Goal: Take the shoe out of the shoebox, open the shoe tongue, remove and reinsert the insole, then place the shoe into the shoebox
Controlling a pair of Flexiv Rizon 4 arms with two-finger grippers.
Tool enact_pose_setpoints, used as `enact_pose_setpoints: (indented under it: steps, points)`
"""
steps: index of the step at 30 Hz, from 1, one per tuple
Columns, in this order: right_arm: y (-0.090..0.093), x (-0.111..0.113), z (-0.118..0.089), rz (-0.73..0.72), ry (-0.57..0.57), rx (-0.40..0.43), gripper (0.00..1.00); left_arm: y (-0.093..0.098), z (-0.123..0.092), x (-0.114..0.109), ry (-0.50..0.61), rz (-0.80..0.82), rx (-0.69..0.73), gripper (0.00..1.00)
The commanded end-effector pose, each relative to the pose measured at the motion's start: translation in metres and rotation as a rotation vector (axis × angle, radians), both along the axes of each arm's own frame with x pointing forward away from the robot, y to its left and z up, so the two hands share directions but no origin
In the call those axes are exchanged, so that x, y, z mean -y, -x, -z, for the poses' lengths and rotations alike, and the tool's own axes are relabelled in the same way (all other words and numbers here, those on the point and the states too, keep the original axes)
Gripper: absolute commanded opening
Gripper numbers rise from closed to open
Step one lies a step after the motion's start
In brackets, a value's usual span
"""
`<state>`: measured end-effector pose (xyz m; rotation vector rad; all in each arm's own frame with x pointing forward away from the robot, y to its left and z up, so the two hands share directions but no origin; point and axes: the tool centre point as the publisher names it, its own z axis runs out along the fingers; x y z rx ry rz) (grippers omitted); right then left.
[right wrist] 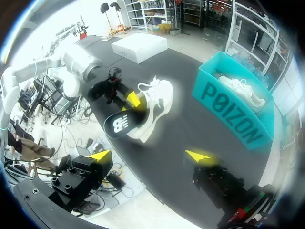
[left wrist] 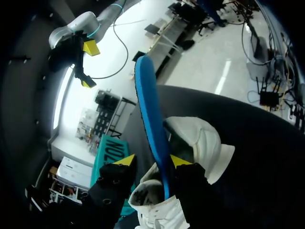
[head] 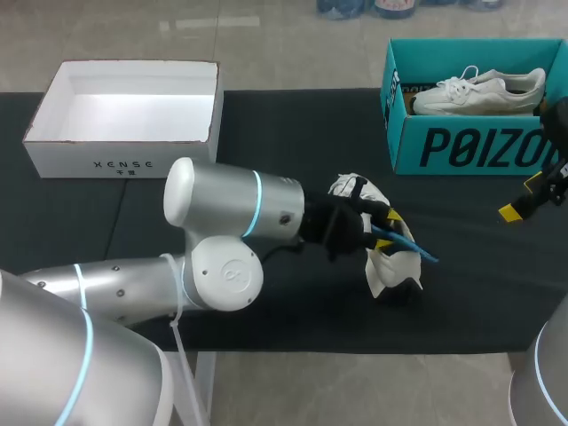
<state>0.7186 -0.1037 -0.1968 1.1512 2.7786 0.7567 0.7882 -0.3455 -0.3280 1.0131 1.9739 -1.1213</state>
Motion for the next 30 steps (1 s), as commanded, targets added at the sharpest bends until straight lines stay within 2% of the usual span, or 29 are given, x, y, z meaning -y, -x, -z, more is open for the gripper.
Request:
enact_pose_setpoints:
  steps: [1, 5, 8, 10, 25, 30]
  points:
    - [0.001, 0.0, 0.001, 0.002, 0.001, 0.002, 1.0, 0.004, 0.002, 0.011, 0.006, 0.026, -0.016, 0.4]
    - [0.001, 0.0, 0.001, 0.002, 0.001, 0.002, 1.0, 0.015, 0.003, 0.02, 0.017, 0.053, -0.038, 0.35]
    - [0.001, 0.0, 0.001, 0.002, 0.001, 0.002, 1.0, 0.017, 0.003, 0.022, 0.019, 0.057, -0.039, 0.26]
    - [0.001, 0.0, 0.001, 0.002, 0.001, 0.002, 1.0, 0.018, 0.002, 0.022, 0.02, 0.057, -0.037, 0.0]
    - [0.001, 0.0, 0.001, 0.002, 0.001, 0.002, 1.0, 0.007, 0.0, 0.012, -0.01, 0.084, 0.054, 0.0]
    - [0.001, 0.0, 0.001, 0.002, 0.001, 0.002, 1.0, 0.0, 0.01, 0.007, -0.041, 0.107, 0.076, 0.0]
